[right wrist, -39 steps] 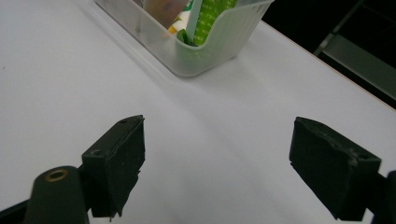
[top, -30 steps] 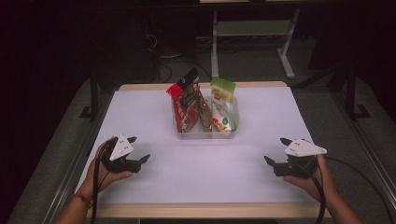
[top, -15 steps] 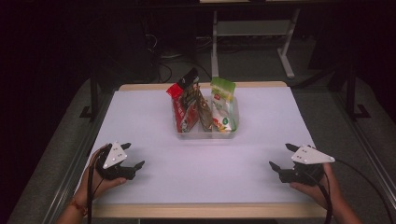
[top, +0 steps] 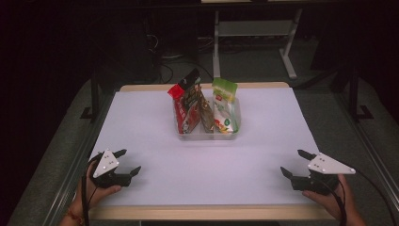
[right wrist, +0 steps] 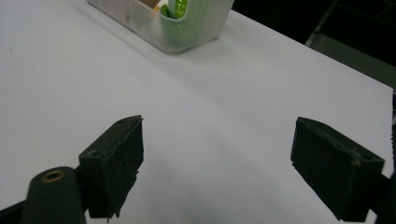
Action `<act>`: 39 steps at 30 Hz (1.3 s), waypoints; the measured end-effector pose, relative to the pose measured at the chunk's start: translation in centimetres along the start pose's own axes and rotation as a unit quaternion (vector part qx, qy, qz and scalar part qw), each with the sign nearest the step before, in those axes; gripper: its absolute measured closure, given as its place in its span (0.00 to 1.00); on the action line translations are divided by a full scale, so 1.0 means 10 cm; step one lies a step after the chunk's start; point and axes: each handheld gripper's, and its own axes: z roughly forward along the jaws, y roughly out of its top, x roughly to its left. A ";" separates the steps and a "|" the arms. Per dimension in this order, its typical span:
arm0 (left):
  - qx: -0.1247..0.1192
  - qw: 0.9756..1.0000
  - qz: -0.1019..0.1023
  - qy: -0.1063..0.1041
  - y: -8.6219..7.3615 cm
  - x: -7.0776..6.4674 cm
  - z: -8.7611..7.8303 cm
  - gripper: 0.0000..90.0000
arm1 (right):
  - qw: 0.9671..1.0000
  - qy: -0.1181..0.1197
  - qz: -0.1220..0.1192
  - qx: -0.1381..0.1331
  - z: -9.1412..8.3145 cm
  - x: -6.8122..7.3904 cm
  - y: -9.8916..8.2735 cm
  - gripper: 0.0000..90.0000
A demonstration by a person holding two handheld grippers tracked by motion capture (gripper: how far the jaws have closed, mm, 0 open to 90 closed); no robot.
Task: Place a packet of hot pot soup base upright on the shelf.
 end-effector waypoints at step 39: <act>-0.062 0.994 -0.084 0.043 -0.34 0.06 -0.42 0.21 | 0.997 -0.047 0.044 -0.030 -0.18 0.06 -0.32 0.18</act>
